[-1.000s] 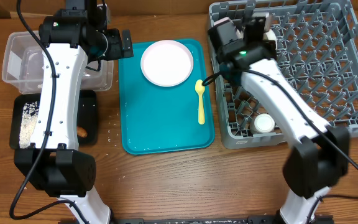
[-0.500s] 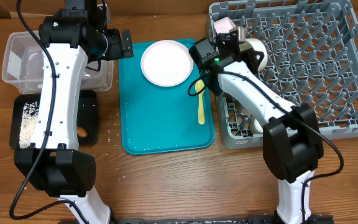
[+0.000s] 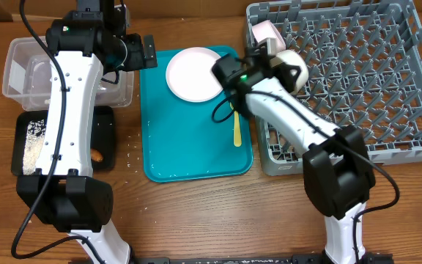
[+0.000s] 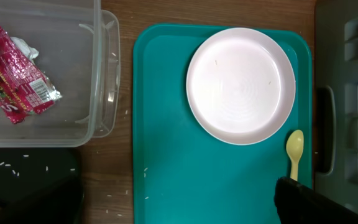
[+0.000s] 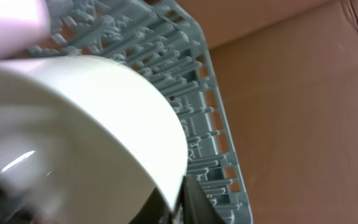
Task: Sort waste into correct bins and load items into the dishwasher
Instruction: 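Place the bowl in the dish rack with the right gripper, then grasp the white plate on the teal tray with the right gripper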
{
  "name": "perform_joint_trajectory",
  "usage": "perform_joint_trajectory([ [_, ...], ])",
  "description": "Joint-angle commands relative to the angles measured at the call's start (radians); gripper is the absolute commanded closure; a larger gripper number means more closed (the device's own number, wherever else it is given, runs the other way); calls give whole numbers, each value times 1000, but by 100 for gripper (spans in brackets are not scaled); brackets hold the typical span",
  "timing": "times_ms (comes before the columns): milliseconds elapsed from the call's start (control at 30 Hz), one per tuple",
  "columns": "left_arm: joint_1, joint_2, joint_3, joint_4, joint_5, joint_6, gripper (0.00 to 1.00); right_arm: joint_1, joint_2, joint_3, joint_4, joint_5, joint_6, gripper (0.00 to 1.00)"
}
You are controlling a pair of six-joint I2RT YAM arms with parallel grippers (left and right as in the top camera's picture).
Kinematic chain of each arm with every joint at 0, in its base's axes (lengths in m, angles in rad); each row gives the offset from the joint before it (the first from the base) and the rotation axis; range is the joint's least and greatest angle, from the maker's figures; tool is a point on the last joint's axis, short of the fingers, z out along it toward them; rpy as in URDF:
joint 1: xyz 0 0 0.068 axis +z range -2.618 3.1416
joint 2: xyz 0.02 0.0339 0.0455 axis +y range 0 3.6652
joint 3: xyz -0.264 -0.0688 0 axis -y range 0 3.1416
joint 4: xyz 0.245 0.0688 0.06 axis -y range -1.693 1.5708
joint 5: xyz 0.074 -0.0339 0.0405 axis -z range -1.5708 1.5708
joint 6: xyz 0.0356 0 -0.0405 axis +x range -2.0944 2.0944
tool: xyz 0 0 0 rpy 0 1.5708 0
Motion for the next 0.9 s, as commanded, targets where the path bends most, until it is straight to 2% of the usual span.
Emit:
perform_joint_trajectory([
  [0,10,5,-5,2,-6,-3,0,99,3,3,-8,-54,-1,44],
  [33,10,5,-5,2,-6,-3,0,111,2,3,-8,-54,-1,26],
  [100,10,5,-5,2,-6,-3,0,135,1,4,-5,-54,-1,15],
  [133,9,5,-5,2,-6,-3,0,143,1,5,1,-54,0,12],
  [267,10,5,-5,2,-6,-3,0,145,-31,92,-12,-196,-1,11],
  [367,10,5,-5,2,-6,-3,0,132,-69,195,-13,-454,-8,10],
  [467,10,5,-5,2,-6,-3,0,122,-84,273,14,-832,-8,14],
  [567,10,5,-5,2,-6,-3,0,119,-80,274,81,-1040,8,19],
  [667,10,5,-5,2,-6,-3,0,118,-59,228,167,-1094,93,24],
  [800,10,5,-5,2,-6,-3,0,116,-20,143,292,-1093,220,42],
  [867,10,5,-5,2,-6,-2,0,111,-7,102,360,-1093,280,47],
])
